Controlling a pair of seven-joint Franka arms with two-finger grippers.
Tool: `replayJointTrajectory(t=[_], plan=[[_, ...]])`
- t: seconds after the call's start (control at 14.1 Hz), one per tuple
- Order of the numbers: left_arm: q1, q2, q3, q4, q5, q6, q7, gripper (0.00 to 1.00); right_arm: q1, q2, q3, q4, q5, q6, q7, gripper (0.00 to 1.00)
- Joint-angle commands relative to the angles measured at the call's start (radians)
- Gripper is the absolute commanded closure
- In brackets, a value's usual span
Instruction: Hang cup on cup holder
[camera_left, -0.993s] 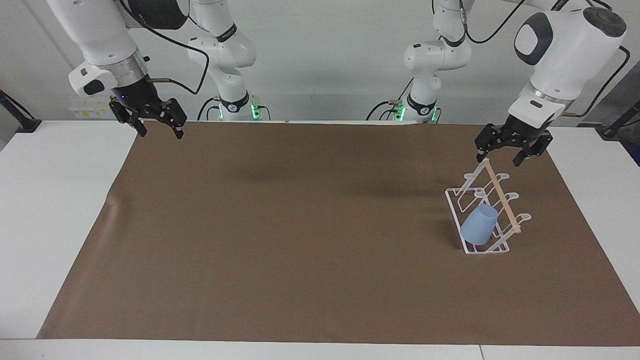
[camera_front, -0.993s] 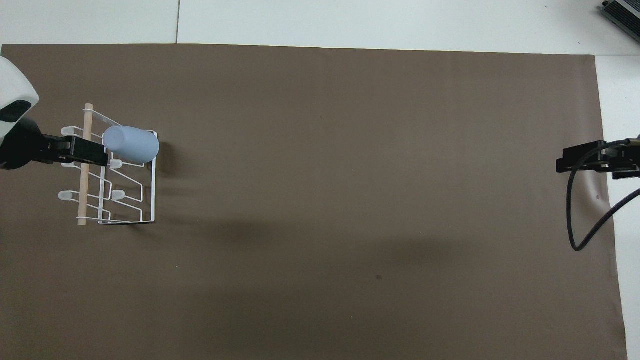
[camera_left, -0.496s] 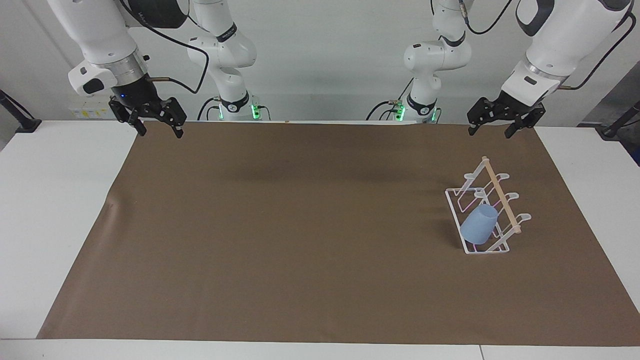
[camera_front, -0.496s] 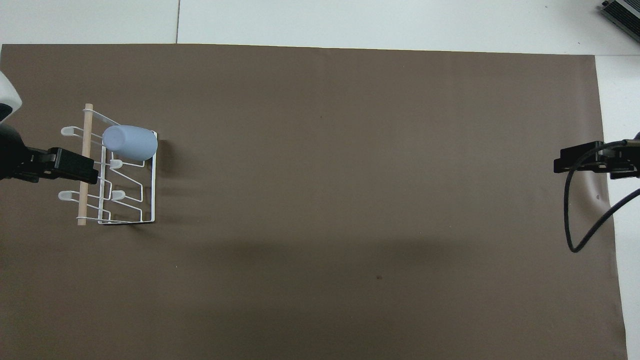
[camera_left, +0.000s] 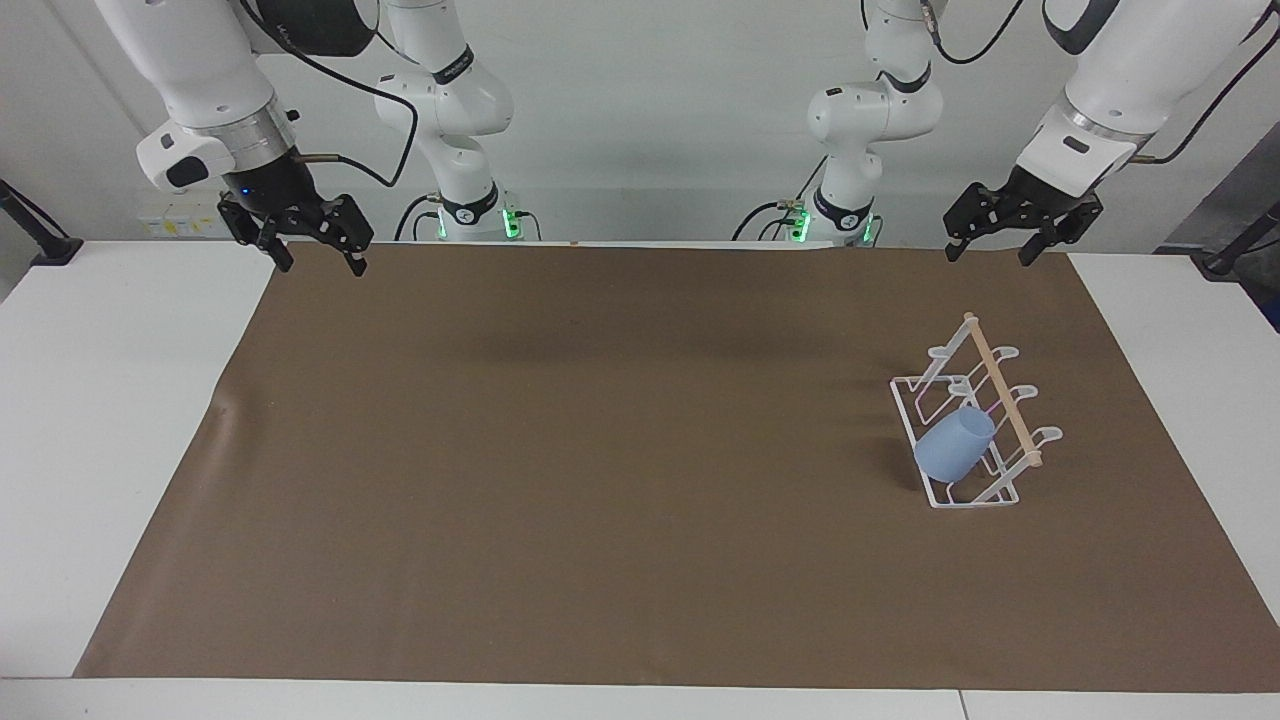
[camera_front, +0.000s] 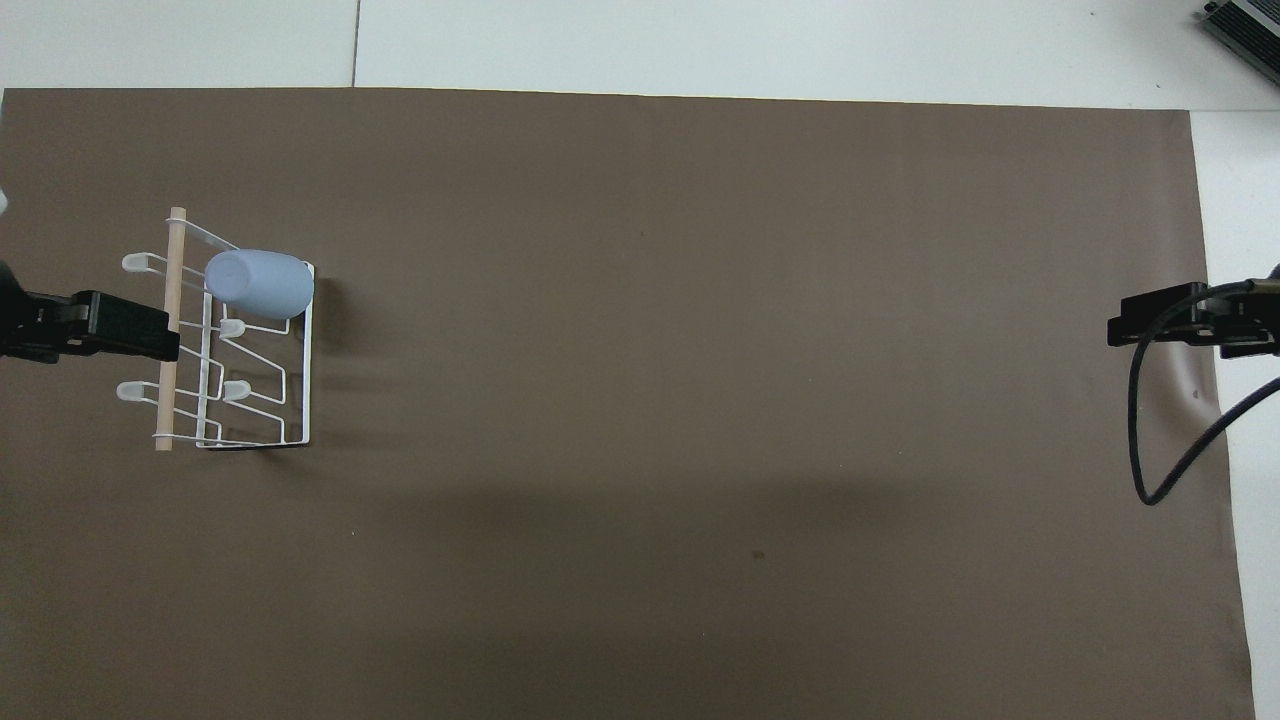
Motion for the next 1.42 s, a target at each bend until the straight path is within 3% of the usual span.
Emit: replayJointTrajectory(t=[0.0, 1.35], plan=[[-0.002, -0.035, 0.003, -0.049, 0.041, 0.048, 0.003, 0.0, -0.001, -0.015, 0.001, -0.007, -0.004, -0.016, -0.017, 0.0], [0.004, -0.038, 0.009, -0.055, 0.015, 0.008, 0.01, 0.0, -0.001, -0.015, 0.001, -0.007, -0.004, -0.016, -0.017, 0.0]])
